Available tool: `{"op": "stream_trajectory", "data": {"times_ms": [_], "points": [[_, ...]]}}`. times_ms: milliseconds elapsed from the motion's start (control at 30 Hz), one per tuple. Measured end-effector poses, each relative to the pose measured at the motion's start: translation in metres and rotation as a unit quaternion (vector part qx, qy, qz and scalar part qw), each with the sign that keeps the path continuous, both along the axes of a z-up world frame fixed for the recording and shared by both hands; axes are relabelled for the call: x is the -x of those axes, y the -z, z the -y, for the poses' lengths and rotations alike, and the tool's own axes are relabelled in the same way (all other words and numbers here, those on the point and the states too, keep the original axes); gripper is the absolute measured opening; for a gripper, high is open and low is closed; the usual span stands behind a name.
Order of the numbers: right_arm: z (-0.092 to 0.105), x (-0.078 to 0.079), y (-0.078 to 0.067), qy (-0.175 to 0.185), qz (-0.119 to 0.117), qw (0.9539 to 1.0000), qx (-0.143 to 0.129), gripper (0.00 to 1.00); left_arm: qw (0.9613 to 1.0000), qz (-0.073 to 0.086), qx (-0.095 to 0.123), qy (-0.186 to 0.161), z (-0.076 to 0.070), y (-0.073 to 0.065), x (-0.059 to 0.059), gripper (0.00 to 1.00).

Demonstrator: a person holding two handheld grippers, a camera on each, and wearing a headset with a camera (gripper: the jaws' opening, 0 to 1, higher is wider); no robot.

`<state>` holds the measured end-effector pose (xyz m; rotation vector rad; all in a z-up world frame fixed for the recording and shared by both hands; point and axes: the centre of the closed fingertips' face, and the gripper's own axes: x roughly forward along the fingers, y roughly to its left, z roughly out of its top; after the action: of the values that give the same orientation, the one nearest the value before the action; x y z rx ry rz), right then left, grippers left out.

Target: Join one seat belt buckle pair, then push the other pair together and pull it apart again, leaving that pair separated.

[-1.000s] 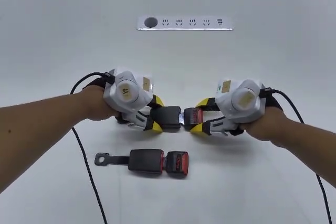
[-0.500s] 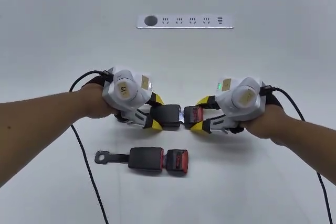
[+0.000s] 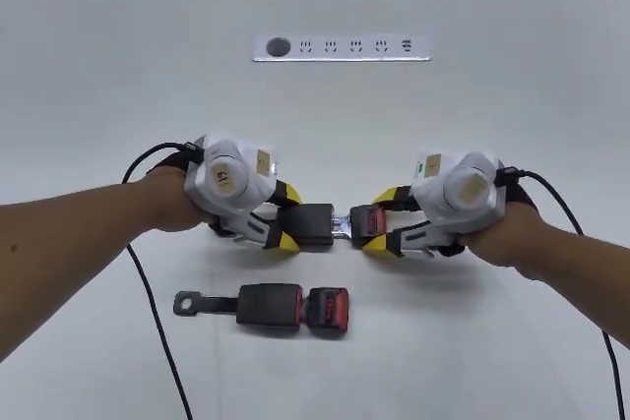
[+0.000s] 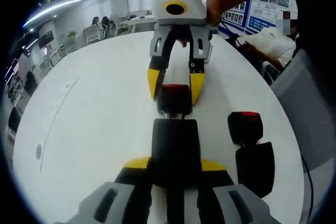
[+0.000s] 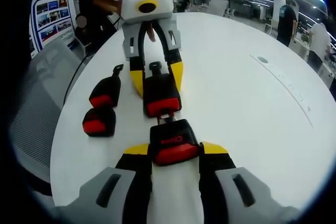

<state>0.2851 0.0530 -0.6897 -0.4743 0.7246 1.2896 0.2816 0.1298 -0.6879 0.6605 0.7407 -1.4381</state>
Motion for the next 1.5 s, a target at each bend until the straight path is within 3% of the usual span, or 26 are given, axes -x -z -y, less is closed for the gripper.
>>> {"op": "stream_trajectory", "data": {"times_ms": [267, 767, 1500], "points": [[0.005, 0.001, -0.001, -0.003, 0.005, 1.0000, -0.005, 0.33, 1.0000, 0.000, -0.001, -0.002, 0.001, -0.001, 0.001, 0.33], [0.044, -0.005, 0.009, 0.009, 0.006, 0.9999, 0.001, 0.33, 1.0000, 0.000, 0.001, -0.002, 0.002, -0.003, 0.003, 0.33], [0.080, 0.006, -0.001, 0.014, 0.007, 0.9998, -0.009, 0.33, 1.0000, -0.002, 0.002, 0.001, 0.000, -0.002, 0.003, 0.33]]}}
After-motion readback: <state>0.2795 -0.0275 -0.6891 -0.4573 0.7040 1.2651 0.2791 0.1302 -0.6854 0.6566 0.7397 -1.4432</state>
